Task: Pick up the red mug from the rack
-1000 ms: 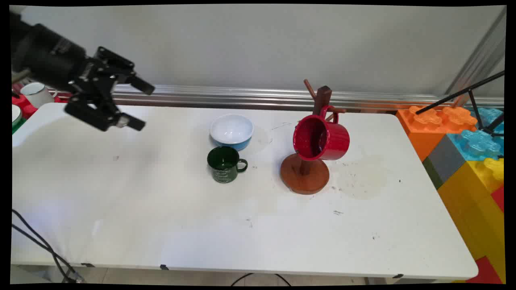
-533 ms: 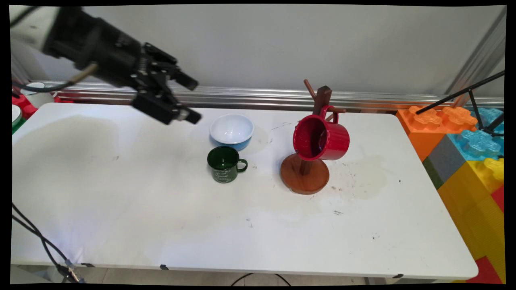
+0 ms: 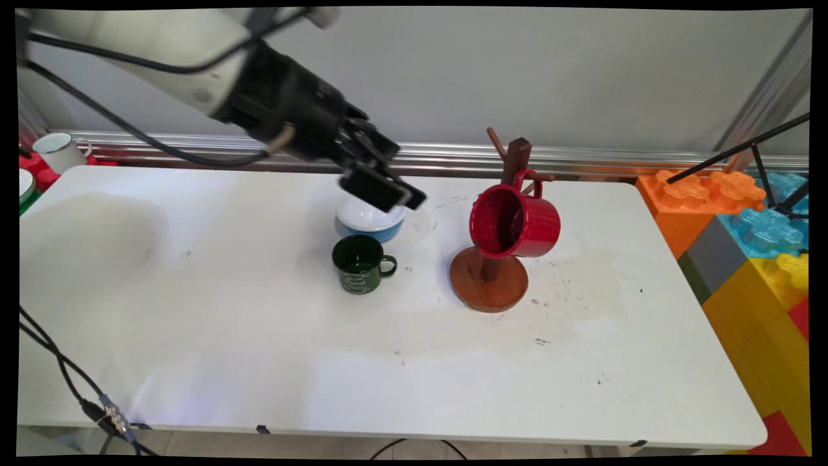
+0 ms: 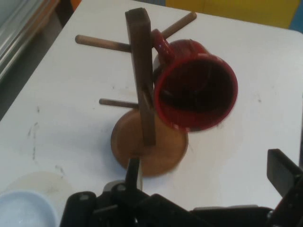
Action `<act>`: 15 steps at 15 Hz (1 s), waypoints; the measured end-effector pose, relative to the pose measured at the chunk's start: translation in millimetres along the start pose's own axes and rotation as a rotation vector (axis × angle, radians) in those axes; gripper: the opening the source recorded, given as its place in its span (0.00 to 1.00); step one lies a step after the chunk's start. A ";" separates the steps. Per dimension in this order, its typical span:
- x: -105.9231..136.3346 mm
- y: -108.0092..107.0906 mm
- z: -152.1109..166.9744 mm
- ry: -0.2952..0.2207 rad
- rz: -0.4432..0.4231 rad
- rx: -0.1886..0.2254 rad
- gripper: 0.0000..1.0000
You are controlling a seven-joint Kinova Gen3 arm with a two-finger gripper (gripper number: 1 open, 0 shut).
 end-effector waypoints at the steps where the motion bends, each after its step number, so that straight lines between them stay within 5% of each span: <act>1: 3.7 3.9 11.4 0.003 -0.013 0.005 1.00; 15: 17.4 54.2 133.2 0.028 -0.130 -0.016 1.00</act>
